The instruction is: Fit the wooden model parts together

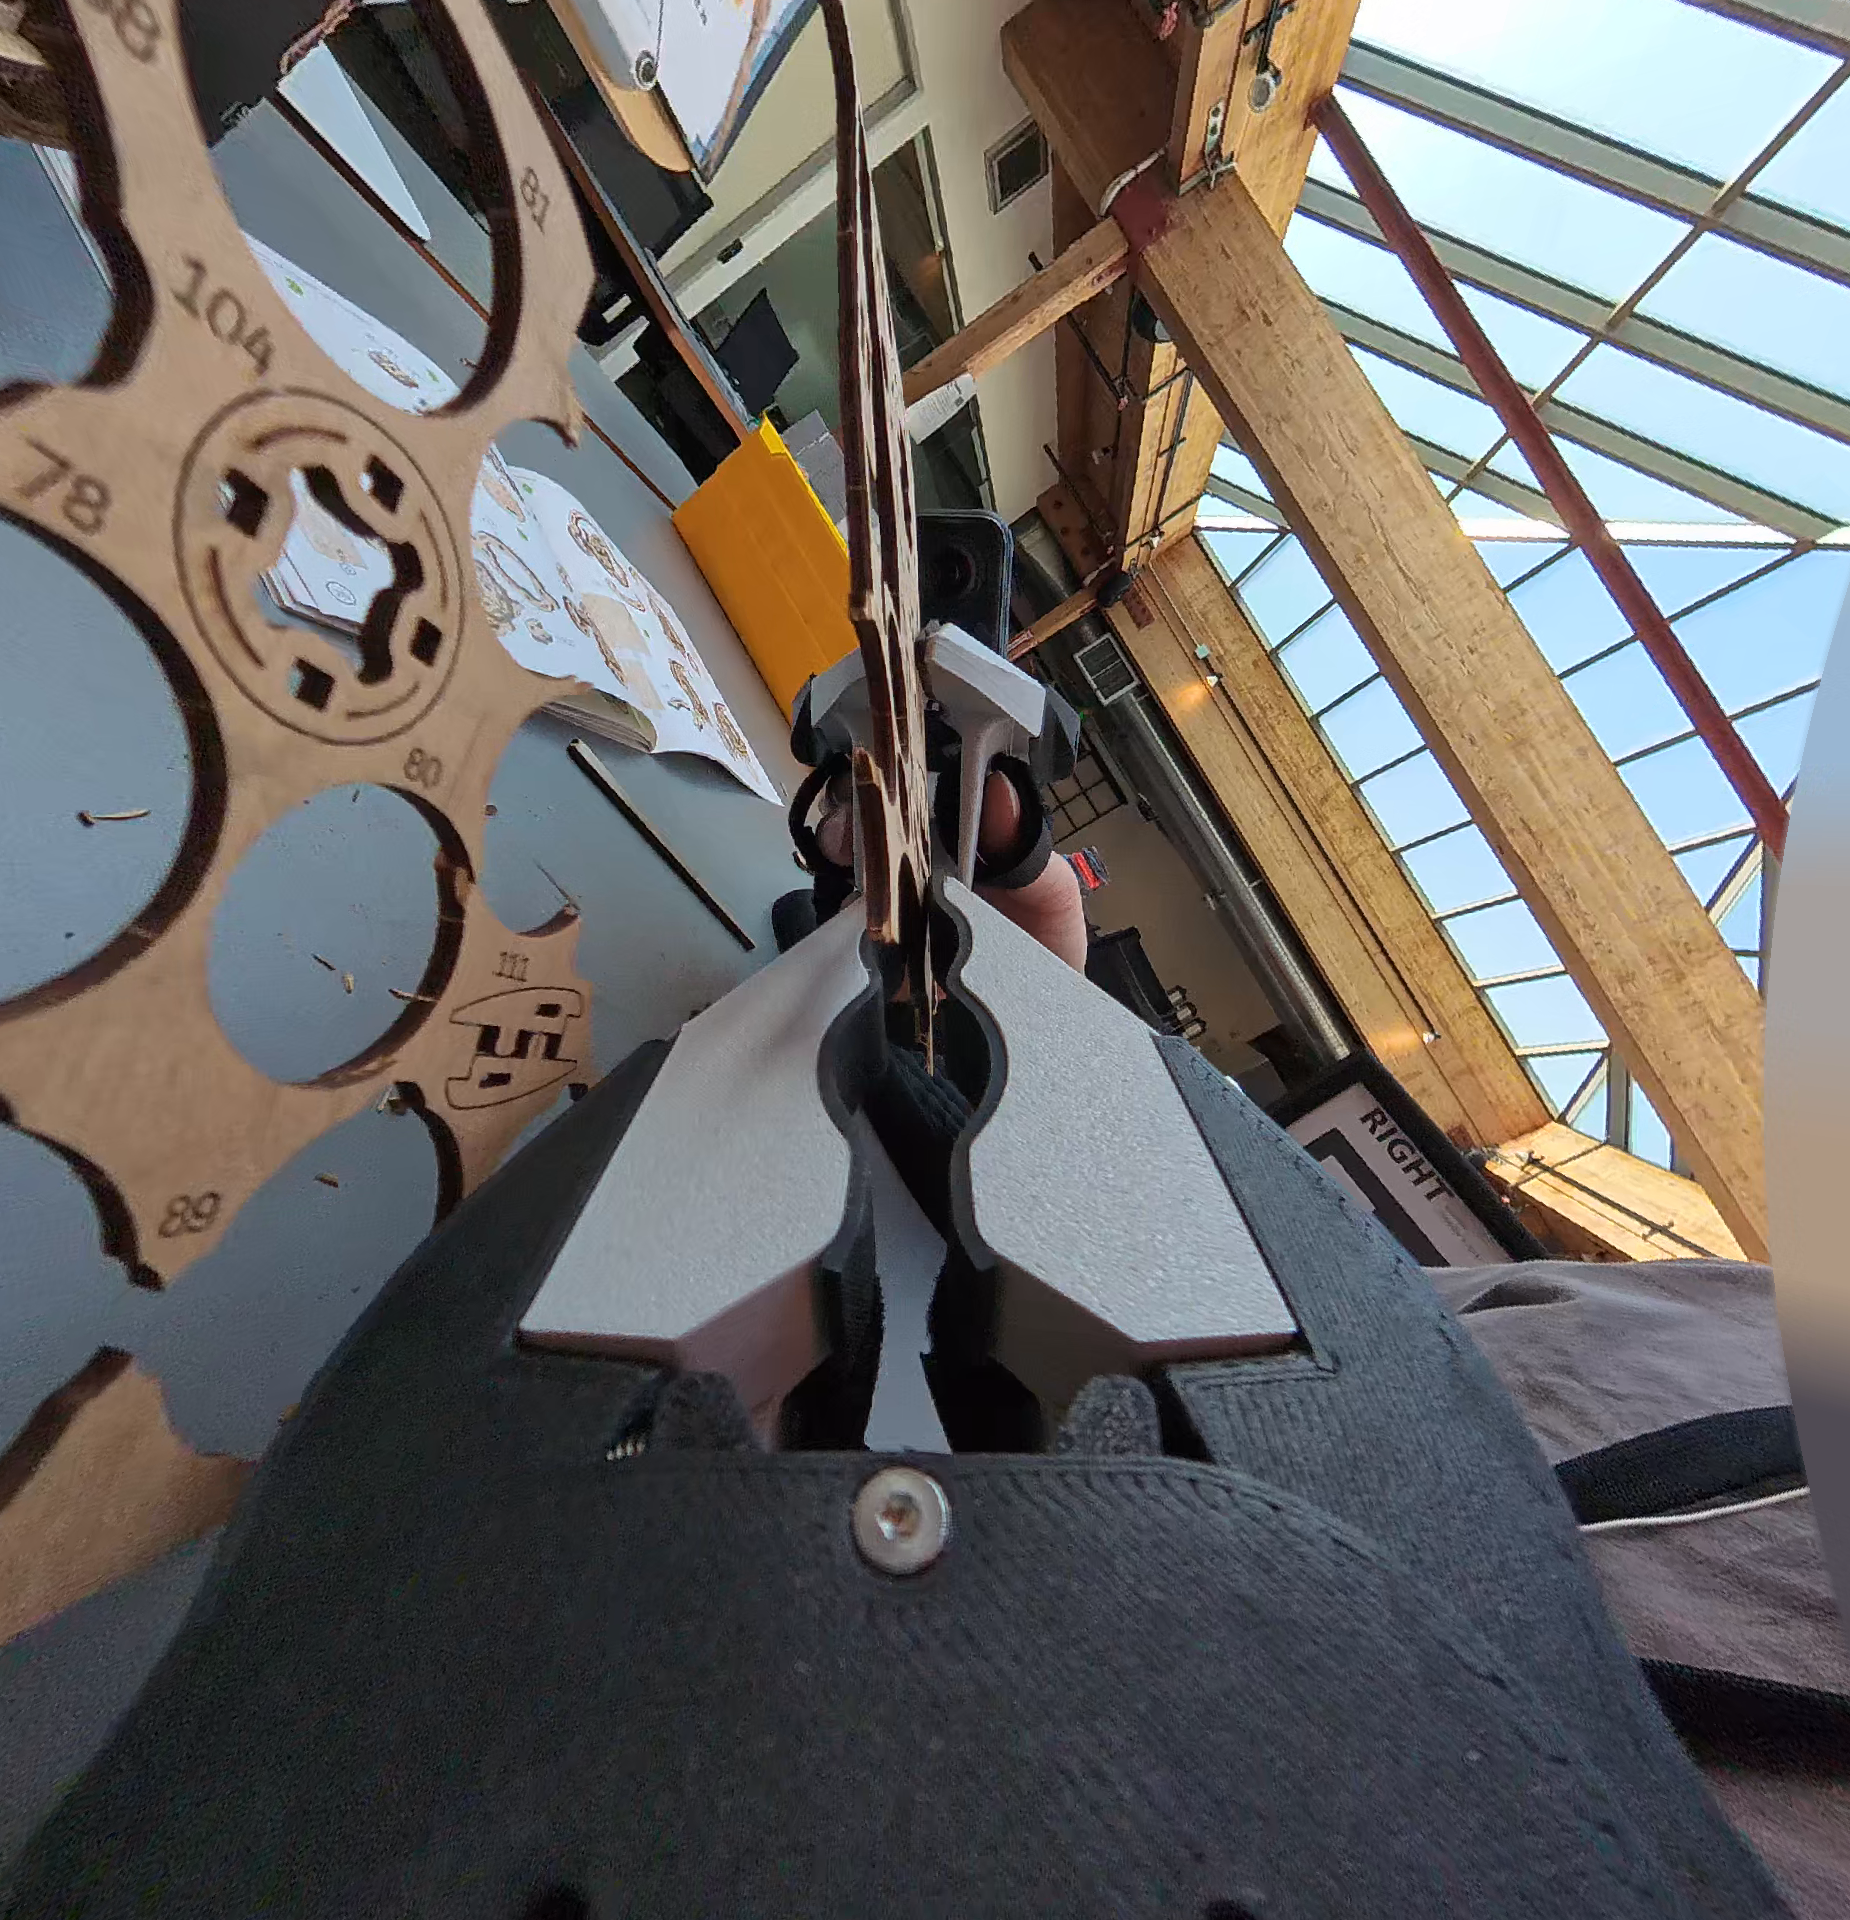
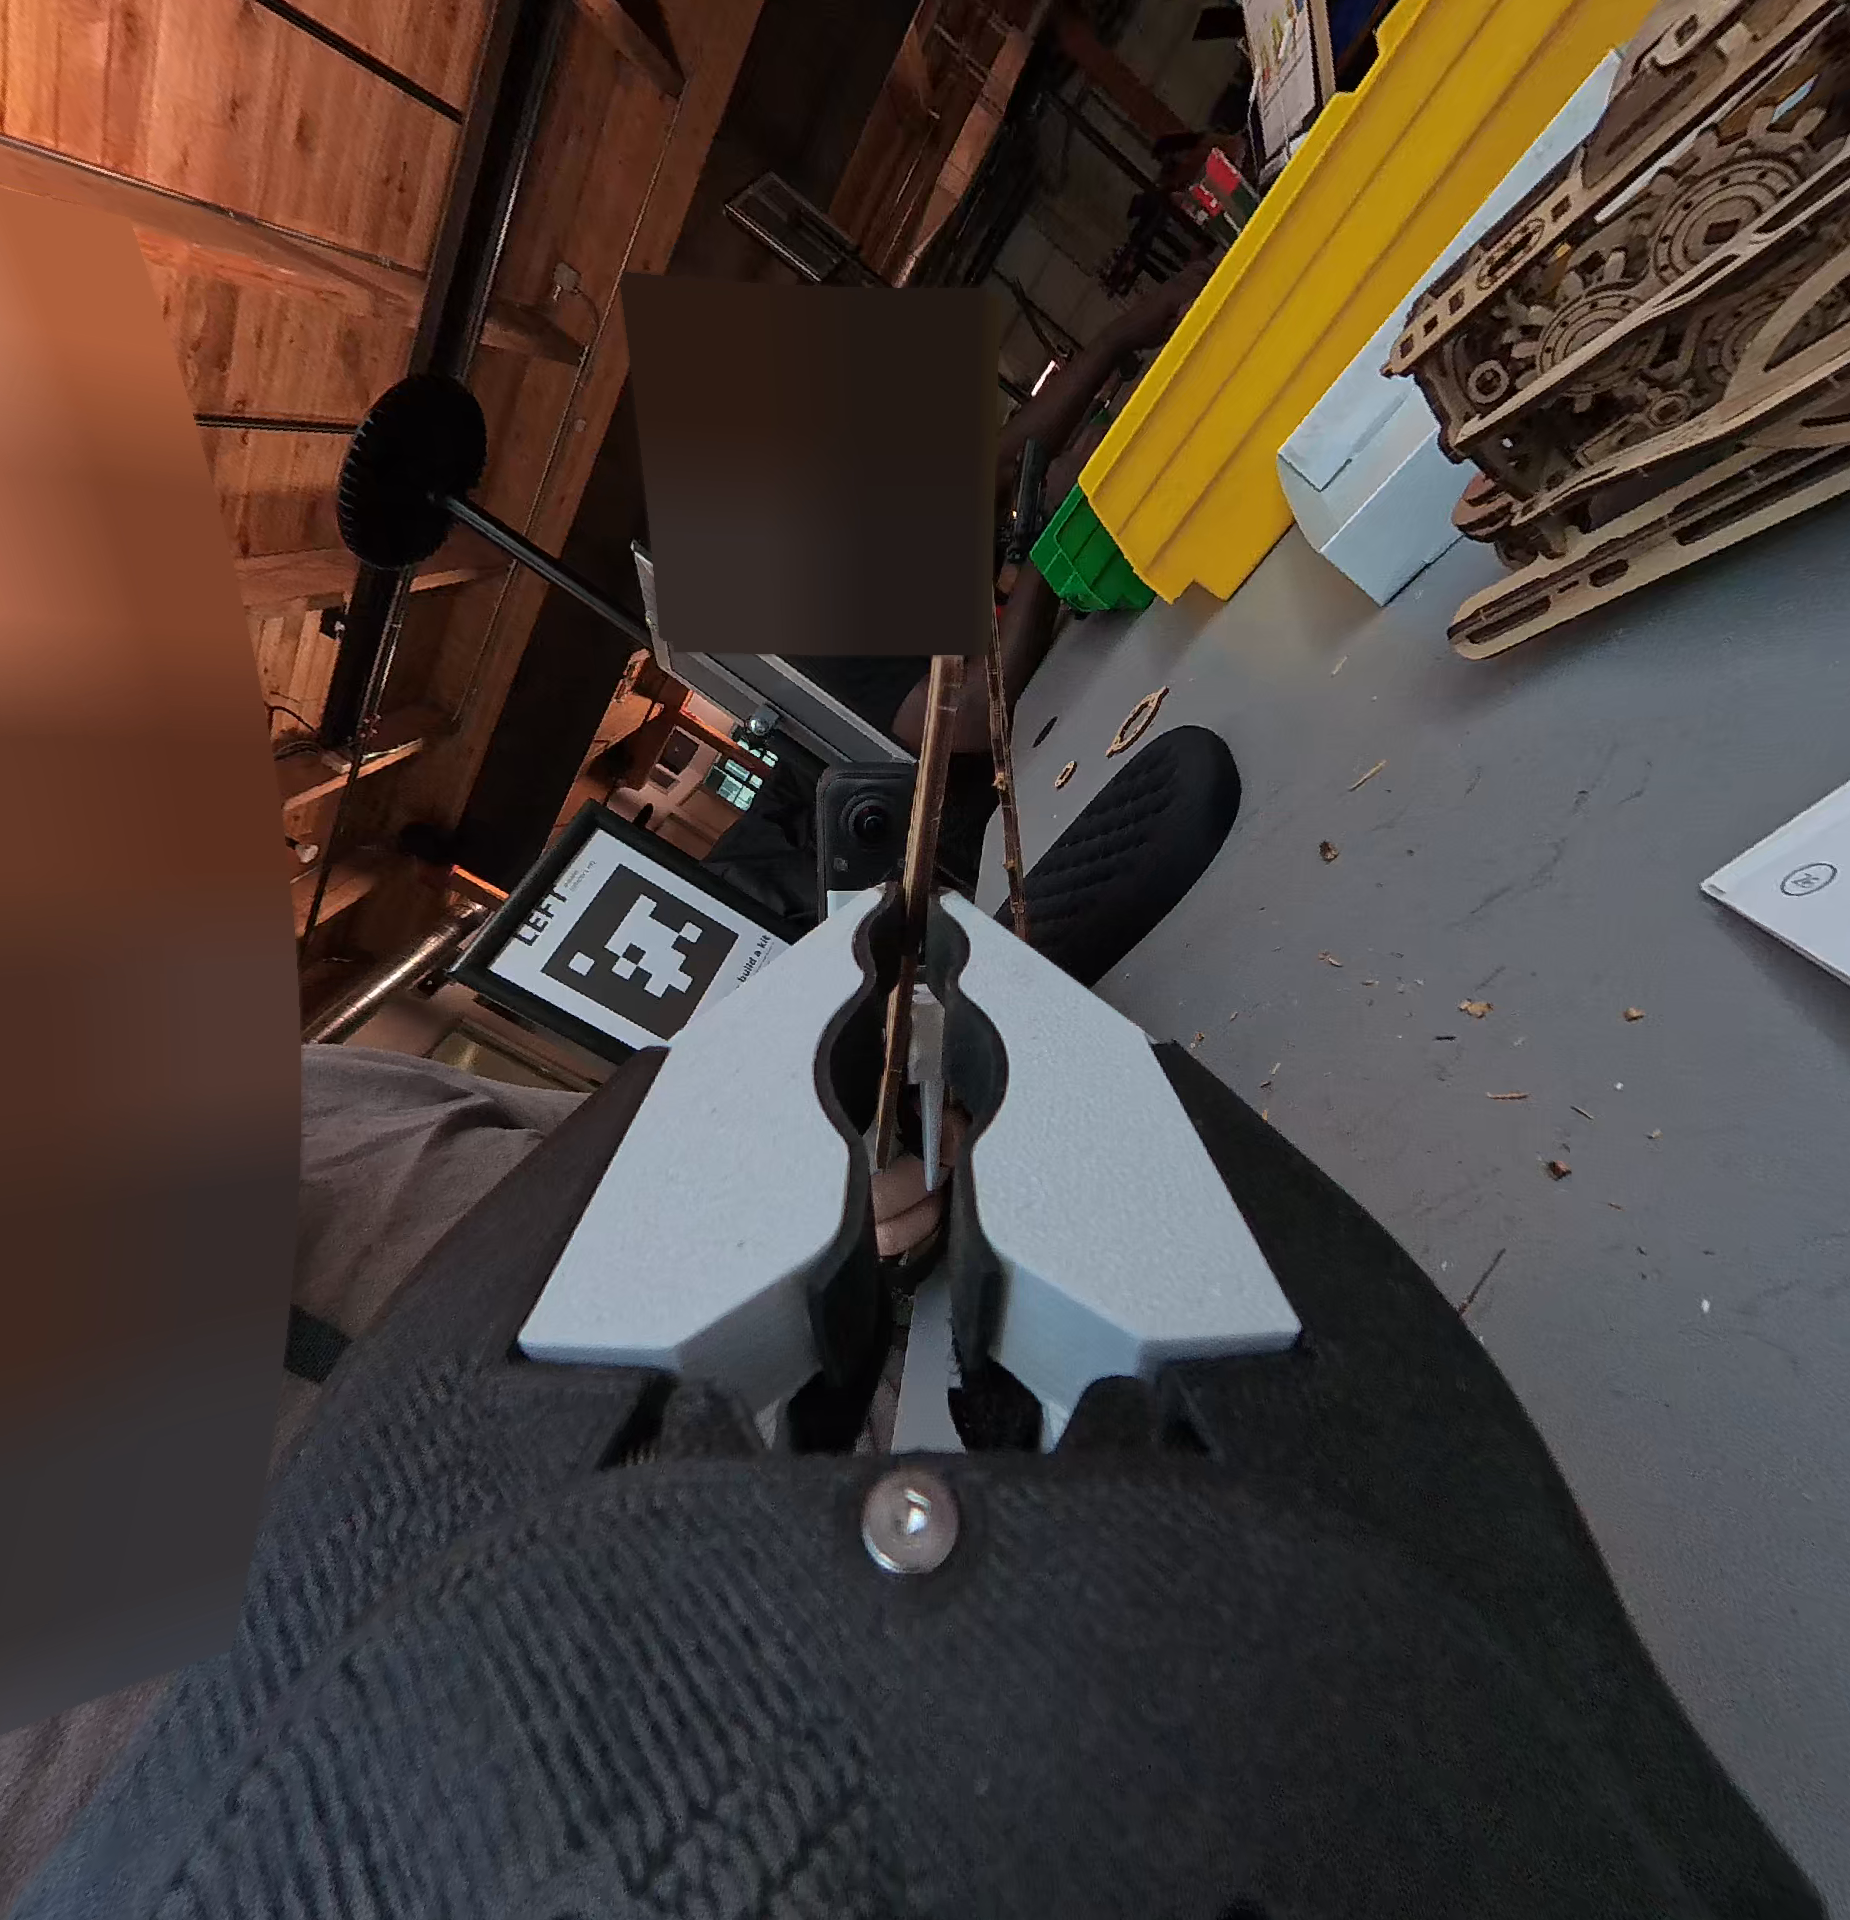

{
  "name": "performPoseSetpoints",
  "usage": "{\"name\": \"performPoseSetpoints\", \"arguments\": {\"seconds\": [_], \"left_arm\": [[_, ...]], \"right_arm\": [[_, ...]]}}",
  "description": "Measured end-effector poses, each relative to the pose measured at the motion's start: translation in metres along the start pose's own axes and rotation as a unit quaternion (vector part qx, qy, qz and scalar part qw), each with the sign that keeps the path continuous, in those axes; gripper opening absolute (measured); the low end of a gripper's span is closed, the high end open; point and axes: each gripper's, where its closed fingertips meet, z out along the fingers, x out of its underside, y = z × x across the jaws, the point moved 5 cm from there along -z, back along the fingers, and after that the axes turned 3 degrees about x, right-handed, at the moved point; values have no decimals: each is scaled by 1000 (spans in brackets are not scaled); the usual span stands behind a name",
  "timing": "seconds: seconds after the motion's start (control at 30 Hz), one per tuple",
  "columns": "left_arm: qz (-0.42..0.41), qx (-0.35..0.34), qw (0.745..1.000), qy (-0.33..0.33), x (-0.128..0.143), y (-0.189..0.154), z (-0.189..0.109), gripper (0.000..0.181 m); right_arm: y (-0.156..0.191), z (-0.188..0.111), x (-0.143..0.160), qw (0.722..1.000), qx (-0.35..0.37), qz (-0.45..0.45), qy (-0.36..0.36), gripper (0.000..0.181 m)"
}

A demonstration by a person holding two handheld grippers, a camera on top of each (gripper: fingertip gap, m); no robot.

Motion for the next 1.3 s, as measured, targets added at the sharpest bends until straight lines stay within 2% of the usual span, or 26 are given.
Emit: {"name": "performPoseSetpoints", "arguments": {"seconds": [0.13,0.43,0.67,0.87,1.03,1.17,1.3], "left_arm": [[-15,-10,1000,-7,2,7,-6,9],[-26,-27,999,-37,-6,15,-23,4],[-57,13,998,-35,-4,13,-17,2],[-47,-5,999,-24,-3,17,-16,0],[-51,-12,998,-31,-5,20,-18,0],[-54,-13,998,-33,-6,21,-19,0],[-61,-12,997,-35,-6,22,-19,0]], "right_arm": [[-4,1,5,1000,10,-1,19,0],[-11,-5,4,1000,11,26,12,0],[-14,-4,7,999,2,47,13,0],[-16,-4,8,999,16,34,10,1],[-17,1,16,998,18,46,25,27],[-19,1,23,998,43,42,37,28],[-20,-3,22,997,38,65,23,27]]}}
